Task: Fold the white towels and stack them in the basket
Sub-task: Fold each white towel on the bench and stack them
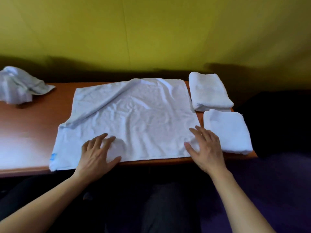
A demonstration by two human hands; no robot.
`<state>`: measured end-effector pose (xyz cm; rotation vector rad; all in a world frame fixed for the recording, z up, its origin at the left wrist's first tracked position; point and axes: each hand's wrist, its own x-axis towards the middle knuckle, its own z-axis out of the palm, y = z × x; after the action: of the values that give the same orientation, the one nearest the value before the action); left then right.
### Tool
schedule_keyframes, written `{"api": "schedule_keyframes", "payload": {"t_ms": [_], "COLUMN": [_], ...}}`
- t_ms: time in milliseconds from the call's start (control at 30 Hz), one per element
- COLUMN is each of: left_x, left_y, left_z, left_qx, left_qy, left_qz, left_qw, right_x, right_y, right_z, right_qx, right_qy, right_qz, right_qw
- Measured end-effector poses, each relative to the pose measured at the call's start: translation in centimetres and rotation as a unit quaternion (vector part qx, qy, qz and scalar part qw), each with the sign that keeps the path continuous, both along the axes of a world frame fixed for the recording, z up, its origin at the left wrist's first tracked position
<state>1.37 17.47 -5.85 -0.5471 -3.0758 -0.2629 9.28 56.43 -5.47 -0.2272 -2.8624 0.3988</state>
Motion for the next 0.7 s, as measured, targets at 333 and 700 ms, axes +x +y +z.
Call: {"api": "schedule_keyframes", "payload": {"t_ms": [333, 700], "left_x": [0.6, 2.7], "left_y": [-9.6, -17.7], "left_z": [1.1, 6.0], "left_qx": [-0.037, 0.035], "left_qy": [-0.064, -0.049], "left_qz": [-0.107, 0.096], "left_qw": [0.992, 0.994], "right_x": [4.1, 5.7], "right_y": [-3.2, -4.3], "right_z": [-2.8, 4.1], "right_qx": [0.009, -0.056], "right_qy": [-0.063, 0.106], "right_qz": [0.041, -0.068], "right_qw": [0.997, 0.990]}}
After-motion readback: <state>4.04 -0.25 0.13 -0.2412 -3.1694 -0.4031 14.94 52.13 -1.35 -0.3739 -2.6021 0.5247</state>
